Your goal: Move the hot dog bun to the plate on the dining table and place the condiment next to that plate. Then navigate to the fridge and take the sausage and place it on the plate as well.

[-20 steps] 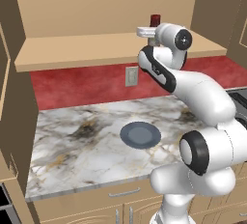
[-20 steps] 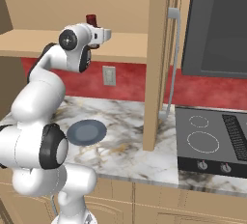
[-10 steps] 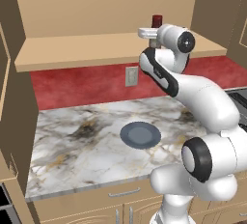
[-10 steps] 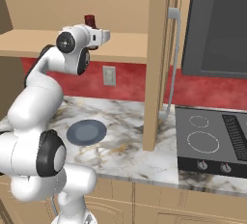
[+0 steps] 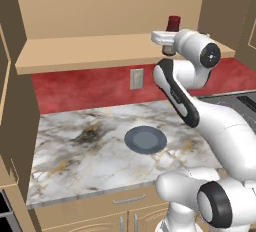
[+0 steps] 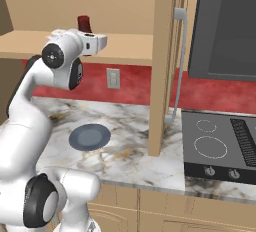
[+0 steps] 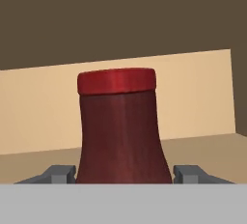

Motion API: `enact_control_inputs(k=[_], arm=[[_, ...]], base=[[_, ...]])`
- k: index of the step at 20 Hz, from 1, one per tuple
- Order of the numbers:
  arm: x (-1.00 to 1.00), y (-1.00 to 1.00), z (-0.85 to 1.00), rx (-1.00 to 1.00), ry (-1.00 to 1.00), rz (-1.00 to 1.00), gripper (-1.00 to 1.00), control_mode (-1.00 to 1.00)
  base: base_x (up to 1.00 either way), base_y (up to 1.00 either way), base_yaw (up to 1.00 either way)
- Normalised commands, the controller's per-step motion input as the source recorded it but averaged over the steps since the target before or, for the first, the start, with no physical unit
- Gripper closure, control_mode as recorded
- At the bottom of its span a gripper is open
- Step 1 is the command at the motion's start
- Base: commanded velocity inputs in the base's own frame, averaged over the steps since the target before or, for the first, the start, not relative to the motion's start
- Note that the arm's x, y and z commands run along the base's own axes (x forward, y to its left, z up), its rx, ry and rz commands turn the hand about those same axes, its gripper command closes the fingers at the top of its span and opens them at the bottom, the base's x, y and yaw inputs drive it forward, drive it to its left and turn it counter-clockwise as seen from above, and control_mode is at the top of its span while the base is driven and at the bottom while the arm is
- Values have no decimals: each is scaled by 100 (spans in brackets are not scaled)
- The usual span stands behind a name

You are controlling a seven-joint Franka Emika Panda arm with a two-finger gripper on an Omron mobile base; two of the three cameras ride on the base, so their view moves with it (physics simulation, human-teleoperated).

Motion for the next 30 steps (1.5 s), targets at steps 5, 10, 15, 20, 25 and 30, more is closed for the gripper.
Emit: enact_control_inputs(k=[5,10,15,20,25,30], arm=[[-79,0,37,0,9,-1,100,-100],[-92,0,12,0,13,0,100,-100],[-98,0,-5,0,2,0,100,-100],[-91,0,-17,0,0,0,100,-100],[-85,-10,-28,1,0,-1,100,-100],[-29,-9,-34,1,10,0,100,-100]], base=[[0,0,0],[0,0,0],[0,0,0],[0,0,0],[0,0,0],[0,0,0]])
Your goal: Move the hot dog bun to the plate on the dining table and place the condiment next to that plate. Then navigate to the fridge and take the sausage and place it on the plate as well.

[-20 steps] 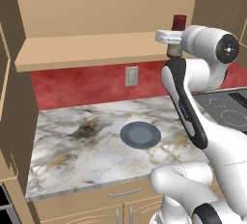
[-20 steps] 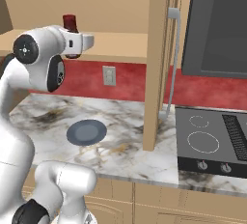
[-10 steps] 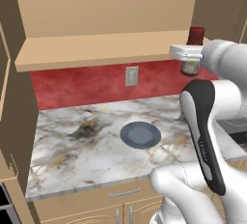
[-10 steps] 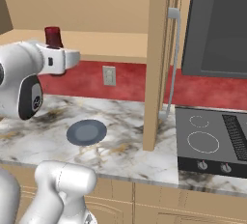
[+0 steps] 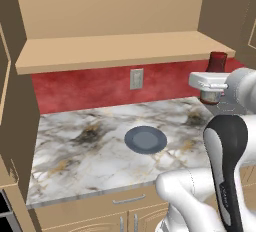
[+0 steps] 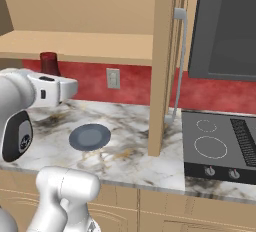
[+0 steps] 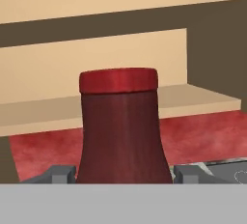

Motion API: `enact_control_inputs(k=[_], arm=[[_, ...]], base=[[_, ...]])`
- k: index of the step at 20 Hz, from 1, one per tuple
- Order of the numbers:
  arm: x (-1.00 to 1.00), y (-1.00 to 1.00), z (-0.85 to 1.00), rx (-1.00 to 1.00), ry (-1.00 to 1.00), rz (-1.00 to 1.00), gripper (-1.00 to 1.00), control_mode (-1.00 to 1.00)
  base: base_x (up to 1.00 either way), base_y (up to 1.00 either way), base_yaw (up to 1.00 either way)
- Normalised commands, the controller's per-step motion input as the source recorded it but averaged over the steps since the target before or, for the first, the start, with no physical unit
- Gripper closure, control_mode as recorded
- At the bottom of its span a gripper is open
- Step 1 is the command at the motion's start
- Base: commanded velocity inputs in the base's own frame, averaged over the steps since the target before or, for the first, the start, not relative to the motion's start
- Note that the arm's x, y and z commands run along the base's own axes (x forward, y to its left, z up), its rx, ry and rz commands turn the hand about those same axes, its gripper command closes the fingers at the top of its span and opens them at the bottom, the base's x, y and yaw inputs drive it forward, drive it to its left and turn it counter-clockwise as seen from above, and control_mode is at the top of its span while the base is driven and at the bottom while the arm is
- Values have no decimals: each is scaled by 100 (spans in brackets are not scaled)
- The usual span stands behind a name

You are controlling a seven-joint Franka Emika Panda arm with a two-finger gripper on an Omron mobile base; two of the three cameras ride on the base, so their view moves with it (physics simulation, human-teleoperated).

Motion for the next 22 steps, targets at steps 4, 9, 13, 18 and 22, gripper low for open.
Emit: enact_control_inputs(k=[4,9,13,18,22], arm=[[0,0,-14,0,2,0,100,-100],[-21,0,-6,0,0,0,100,-100],[-13,0,-3,0,-3,0,100,100],[0,0,0,0,0,0,100,100],[0,0,0,0,0,0,100,100]], base=[[0,0,0],[0,0,0],[-62,29,-3],[-73,83,-26],[-59,66,-35]])
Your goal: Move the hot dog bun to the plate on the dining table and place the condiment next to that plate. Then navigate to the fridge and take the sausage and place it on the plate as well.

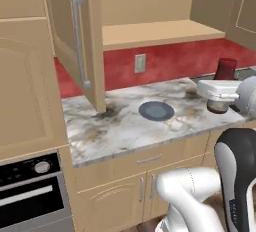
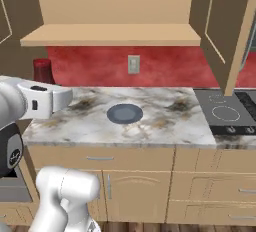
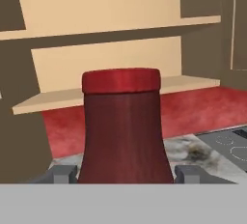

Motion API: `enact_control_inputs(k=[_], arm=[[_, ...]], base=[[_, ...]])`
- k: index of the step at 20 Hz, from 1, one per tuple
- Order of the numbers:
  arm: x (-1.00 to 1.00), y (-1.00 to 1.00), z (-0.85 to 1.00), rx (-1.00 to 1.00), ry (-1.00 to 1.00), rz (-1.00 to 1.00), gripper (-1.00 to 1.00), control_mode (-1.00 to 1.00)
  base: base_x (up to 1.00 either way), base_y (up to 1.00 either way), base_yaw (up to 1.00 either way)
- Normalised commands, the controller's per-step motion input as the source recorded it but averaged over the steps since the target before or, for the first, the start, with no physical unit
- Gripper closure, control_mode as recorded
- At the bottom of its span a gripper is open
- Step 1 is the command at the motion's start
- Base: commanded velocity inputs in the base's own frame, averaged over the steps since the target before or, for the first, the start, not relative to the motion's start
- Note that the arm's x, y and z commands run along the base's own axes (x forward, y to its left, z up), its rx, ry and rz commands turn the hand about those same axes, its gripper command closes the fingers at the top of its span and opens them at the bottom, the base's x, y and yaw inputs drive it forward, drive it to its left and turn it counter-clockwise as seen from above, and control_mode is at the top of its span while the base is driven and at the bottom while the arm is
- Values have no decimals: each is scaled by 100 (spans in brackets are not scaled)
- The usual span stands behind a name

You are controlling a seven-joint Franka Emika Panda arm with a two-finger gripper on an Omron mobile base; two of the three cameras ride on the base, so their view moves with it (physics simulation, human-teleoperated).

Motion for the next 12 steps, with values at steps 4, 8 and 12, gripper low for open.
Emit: enact_control_inputs(k=[4,8,12], arm=[[0,0,0,0,0,0,100,100],[0,0,0,0,0,0,100,100],[0,0,0,0,0,0,100,100]], base=[[-53,15,-53],[-56,2,-70],[-65,0,-73]])
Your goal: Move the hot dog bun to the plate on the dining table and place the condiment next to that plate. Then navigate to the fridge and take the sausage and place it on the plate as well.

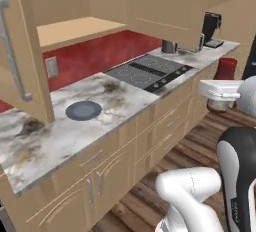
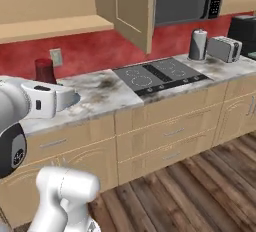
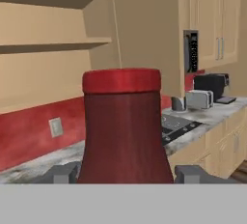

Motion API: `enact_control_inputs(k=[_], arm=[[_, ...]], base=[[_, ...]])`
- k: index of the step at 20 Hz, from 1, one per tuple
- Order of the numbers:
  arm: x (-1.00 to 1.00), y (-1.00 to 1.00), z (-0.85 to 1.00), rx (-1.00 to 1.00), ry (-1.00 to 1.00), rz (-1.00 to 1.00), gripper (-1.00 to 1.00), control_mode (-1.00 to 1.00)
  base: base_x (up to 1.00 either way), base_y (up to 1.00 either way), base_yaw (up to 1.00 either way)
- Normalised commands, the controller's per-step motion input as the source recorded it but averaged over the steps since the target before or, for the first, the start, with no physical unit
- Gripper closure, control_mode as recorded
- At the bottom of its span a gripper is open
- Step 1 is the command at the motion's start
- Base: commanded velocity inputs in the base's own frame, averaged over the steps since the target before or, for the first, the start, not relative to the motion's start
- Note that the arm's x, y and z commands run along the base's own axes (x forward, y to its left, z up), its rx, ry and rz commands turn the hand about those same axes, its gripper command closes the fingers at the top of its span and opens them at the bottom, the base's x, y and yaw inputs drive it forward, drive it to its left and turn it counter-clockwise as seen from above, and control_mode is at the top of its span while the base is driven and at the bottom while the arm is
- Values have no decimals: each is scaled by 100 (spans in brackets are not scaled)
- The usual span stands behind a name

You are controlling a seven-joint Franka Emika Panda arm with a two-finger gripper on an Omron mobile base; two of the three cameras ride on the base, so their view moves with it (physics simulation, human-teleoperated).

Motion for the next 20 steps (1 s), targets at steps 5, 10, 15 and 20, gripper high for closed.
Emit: enact_control_inputs(k=[5,10,15,20], arm=[[0,0,0,0,0,0,100,100],[0,0,0,0,0,0,100,100],[0,0,0,0,0,0,100,100],[0,0,0,0,0,0,100,100]], base=[[-77,0,-68],[-97,-8,-48],[-100,-11,-33],[-100,-12,-34]])
